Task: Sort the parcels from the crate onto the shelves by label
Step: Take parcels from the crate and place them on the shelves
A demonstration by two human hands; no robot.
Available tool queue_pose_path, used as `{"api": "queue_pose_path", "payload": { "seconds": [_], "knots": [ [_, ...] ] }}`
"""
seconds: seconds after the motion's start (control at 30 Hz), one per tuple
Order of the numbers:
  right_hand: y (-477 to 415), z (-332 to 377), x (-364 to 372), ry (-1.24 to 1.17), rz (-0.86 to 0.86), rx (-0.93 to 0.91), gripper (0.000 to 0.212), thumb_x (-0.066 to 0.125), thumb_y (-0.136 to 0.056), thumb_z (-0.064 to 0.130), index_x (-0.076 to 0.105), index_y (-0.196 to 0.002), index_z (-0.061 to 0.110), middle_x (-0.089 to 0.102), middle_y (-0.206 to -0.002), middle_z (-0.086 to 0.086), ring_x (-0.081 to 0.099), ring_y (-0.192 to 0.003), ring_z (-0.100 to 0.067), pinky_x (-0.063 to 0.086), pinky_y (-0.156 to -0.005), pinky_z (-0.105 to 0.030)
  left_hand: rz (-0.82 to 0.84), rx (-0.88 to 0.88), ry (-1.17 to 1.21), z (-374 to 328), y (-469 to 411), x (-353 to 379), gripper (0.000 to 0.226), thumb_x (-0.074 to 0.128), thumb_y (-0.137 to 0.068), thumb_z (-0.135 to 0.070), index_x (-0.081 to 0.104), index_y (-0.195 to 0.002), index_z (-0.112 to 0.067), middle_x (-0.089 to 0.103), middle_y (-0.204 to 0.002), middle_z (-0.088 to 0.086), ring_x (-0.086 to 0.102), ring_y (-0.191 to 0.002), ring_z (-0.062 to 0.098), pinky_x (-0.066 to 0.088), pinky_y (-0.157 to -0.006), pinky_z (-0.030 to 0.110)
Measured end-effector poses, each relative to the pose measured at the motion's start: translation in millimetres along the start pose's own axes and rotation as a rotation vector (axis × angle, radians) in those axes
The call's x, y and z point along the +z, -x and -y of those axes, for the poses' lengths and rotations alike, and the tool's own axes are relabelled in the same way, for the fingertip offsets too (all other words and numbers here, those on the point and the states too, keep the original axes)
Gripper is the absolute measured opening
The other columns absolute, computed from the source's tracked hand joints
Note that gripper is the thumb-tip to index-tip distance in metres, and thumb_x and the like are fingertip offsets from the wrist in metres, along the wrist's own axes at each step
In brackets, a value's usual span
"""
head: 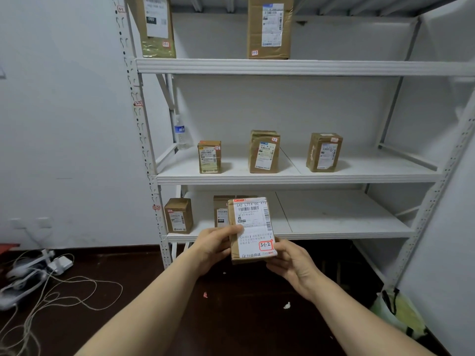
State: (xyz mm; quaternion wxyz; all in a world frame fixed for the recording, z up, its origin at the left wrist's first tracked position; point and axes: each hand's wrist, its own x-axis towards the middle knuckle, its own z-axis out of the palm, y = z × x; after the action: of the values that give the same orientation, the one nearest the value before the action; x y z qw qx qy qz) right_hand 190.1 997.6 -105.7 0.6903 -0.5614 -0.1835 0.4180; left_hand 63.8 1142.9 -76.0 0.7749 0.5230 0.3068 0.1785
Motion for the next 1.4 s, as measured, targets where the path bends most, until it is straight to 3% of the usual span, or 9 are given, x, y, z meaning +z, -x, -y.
{"api": "queue_pose_path", "payload": {
  "seconds": [0.47, 0.6, 0.67, 0.73, 0.9, 1.03, 1.17, 1.27, 1.4],
  "knots": [
    [-12, -19, -1, 0.11, 0.063, 0.102, 0.024, 0.053, -0.088, 0.011, 0.067, -0.108, 0.012, 0.073, -0.1, -0.011, 0.062, -0.103, -0.024, 0.045, -0.091, -0.036, -0.063, -0.041, -0.112, 16, 1, -17, 0.034, 0.072, -0.081, -0.019, 0.065, -0.112, -0.006, 0.074, -0.101, 0.006, 0.069, -0.1, 0.019, 0.047, -0.1, 0.039],
    [-27, -13, 6, 0.102, 0.102, 0.087, 0.023, 0.05, -0.091, 0.018, 0.065, -0.107, 0.011, 0.075, -0.091, -0.007, 0.064, -0.094, -0.021, 0.045, -0.088, -0.035, -0.075, -0.011, -0.125, 6, 1, -26, 0.032, 0.071, -0.082, -0.016, 0.065, -0.111, -0.005, 0.074, -0.099, 0.007, 0.07, -0.095, 0.019, 0.054, -0.088, 0.034],
    [-38, -4, 14, 0.125, 0.125, 0.059, 0.03, 0.054, -0.09, 0.019, 0.062, -0.117, 0.009, 0.074, -0.1, -0.01, 0.065, -0.101, -0.025, 0.044, -0.097, -0.039, -0.08, 0.011, -0.122, -6, 1, -31, 0.028, 0.07, -0.082, -0.014, 0.066, -0.108, -0.004, 0.075, -0.097, 0.007, 0.072, -0.088, 0.017, 0.055, -0.073, 0.027],
    [-49, 9, 26, 0.158, 0.187, 0.014, 0.033, 0.061, -0.087, 0.017, 0.061, -0.12, 0.013, 0.073, -0.105, -0.009, 0.065, -0.106, -0.026, 0.046, -0.098, -0.039, -0.081, 0.049, -0.115, -20, -2, -36, 0.025, 0.069, -0.083, -0.013, 0.067, -0.106, -0.005, 0.075, -0.096, 0.007, 0.072, -0.086, 0.016, 0.054, -0.073, 0.026],
    [-90, 62, 83, 0.241, 0.25, -0.149, 0.061, 0.083, -0.066, 0.004, 0.058, -0.122, 0.007, 0.072, -0.106, -0.009, 0.069, -0.098, -0.024, 0.054, -0.091, -0.041, -0.102, 0.245, -0.079, -87, -21, -52, 0.023, 0.065, -0.087, -0.013, 0.068, -0.109, -0.01, 0.074, -0.101, 0.007, 0.072, -0.083, 0.012, 0.057, -0.068, 0.021],
    [-131, 129, 146, 0.19, 0.221, -0.353, 0.052, 0.076, -0.073, 0.001, 0.057, -0.121, 0.012, 0.073, -0.102, -0.008, 0.07, -0.097, -0.024, 0.054, -0.091, -0.042, -0.173, 0.446, -0.135, -174, -41, -74, 0.026, 0.071, -0.083, -0.017, 0.07, -0.109, -0.016, 0.074, -0.099, 0.001, 0.071, -0.08, 0.007, 0.053, -0.064, 0.018],
    [-170, 189, 206, 0.166, 0.21, -0.51, 0.047, 0.072, -0.078, 0.0, 0.055, -0.117, 0.019, 0.072, -0.102, -0.003, 0.069, -0.094, -0.02, 0.056, -0.084, -0.038, -0.218, 0.591, -0.169, -254, -61, -92, 0.016, 0.072, -0.081, -0.01, 0.069, -0.096, -0.013, 0.073, -0.078, -0.006, 0.069, -0.064, 0.002, 0.053, -0.054, 0.016],
    [-200, 225, 238, 0.163, 0.214, -0.589, 0.047, 0.072, -0.078, 0.001, 0.057, -0.12, 0.017, 0.072, -0.104, -0.006, 0.069, -0.093, -0.021, 0.057, -0.078, -0.032, -0.214, 0.69, -0.23, -302, -81, -104, 0.03, 0.071, -0.082, -0.009, 0.067, -0.112, -0.005, 0.072, -0.091, 0.001, 0.069, -0.073, 0.006, 0.057, -0.064, 0.018],
    [-239, 267, 266, 0.203, 0.163, -0.692, 0.046, 0.076, -0.076, 0.006, 0.057, -0.114, 0.022, 0.071, -0.103, -0.006, 0.068, -0.097, -0.022, 0.056, -0.085, -0.035, -0.148, 0.743, -0.285, -354, -109, -114, 0.024, 0.063, -0.087, -0.003, 0.067, -0.108, -0.013, 0.073, -0.087, -0.003, 0.07, -0.075, 0.005, 0.057, -0.072, 0.02]
  ]
}}
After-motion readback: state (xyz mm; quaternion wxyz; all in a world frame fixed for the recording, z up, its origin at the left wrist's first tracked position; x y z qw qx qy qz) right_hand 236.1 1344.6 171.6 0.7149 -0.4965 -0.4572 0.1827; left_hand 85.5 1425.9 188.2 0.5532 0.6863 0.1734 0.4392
